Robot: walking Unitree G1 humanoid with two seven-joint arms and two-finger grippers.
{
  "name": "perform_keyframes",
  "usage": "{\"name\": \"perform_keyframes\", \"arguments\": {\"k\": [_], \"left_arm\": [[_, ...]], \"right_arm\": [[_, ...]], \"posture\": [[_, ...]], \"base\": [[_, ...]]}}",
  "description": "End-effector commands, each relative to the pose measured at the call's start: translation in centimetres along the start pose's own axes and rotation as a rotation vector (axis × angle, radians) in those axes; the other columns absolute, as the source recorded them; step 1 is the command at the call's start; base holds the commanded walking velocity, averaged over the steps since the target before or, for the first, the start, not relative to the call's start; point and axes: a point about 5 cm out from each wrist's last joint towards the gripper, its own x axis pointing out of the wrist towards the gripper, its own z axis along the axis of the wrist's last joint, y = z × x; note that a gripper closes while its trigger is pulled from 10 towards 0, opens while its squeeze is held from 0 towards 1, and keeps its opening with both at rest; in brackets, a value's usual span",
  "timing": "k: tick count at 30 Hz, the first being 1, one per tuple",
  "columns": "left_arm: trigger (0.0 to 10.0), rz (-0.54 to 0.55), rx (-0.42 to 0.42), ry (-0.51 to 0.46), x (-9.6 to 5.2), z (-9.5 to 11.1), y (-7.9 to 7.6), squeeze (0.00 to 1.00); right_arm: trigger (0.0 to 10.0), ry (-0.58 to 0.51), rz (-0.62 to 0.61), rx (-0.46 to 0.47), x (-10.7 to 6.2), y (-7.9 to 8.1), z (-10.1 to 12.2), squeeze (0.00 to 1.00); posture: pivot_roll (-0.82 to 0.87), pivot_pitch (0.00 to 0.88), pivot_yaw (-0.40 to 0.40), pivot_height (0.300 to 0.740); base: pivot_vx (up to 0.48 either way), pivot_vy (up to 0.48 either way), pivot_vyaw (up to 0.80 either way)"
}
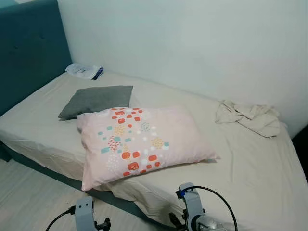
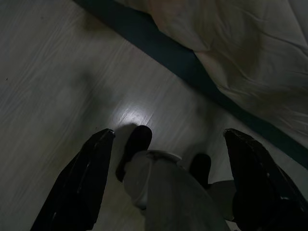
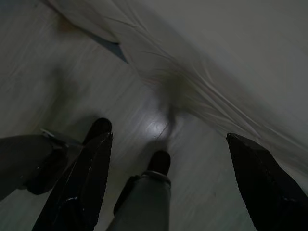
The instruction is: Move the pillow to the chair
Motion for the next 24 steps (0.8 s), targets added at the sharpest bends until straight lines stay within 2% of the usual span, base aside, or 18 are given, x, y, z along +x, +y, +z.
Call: {"name": "perform_keyframes", "arguments": {"k": [1,4,14,24], "left_arm": [[10.0,-0.007,0.01,-0.006,0.01,0.05,-0.11,0.0],[10.0,-0.015,0.008,-0.009,0.04,0.15,-0.18,0.0],[10.0,-0.011,0.008,-0.01,0.11,0.3,-0.3,0.0],[10.0,-0.021,0.035,0.006,0.03,-0.11,-0.42,0.0]], "right_arm": [[10.0,0.024,-0.009,-0.001,-0.08,-0.08,-0.56,0.0],[10.0,0.014,-0.001,0.004,-0.02,0.05,-0.33,0.0],[10.0,0.001,0.01,0.001,0.06,0.21,0.07,0.0],[10.0,0.011,0.006,-0.007,-0.09,-0.23,-0.19,0.0]], "posture": [[0.04,0.026,-0.11,0.738],[0.04,0.023,-0.108,0.738],[0.03,0.03,-0.103,0.738],[0.02,0.023,-0.108,0.738]], "base": [[0.0,0.0,0.0],[0.0,0.0,0.0],[0.274,0.0,0.0],[0.0,0.0,0.0]]}}
